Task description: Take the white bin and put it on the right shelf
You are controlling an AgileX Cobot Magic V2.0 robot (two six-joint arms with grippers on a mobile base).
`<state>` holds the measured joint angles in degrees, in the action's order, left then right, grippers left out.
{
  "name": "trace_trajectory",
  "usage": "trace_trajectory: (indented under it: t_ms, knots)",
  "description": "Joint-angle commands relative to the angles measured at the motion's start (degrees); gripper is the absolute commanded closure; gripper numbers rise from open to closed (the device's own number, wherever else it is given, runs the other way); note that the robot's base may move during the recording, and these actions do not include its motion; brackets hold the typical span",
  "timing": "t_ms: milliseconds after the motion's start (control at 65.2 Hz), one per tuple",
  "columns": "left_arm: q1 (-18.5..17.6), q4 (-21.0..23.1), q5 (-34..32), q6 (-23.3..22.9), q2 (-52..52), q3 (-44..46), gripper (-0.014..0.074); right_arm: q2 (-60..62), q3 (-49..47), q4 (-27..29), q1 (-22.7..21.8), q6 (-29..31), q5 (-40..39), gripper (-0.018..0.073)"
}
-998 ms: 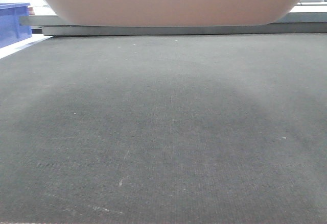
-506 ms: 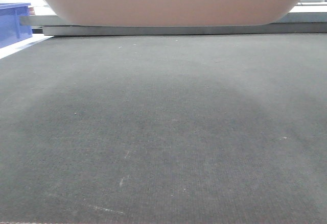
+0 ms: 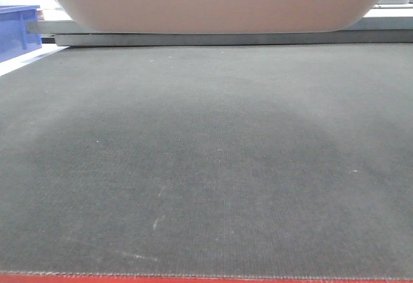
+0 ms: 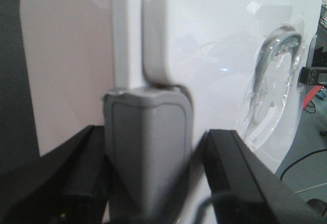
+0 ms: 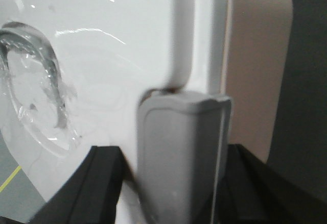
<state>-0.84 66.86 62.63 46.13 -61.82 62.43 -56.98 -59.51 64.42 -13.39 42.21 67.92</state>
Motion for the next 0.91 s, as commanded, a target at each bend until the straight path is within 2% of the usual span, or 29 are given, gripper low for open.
trace_trajectory:
  t_ms: [0,890]
  knots:
    - [-1.1,11.3,4.6,0.6,1.6,1.8,0.0335,1.2,-2.0,9.5,0.6,0.5,7.3,0.0136]
    - [-1.1,11.3,4.6,0.6,1.6,1.8,0.0335,1.2,-2.0,9.5,0.6,0.5,7.2,0.0136]
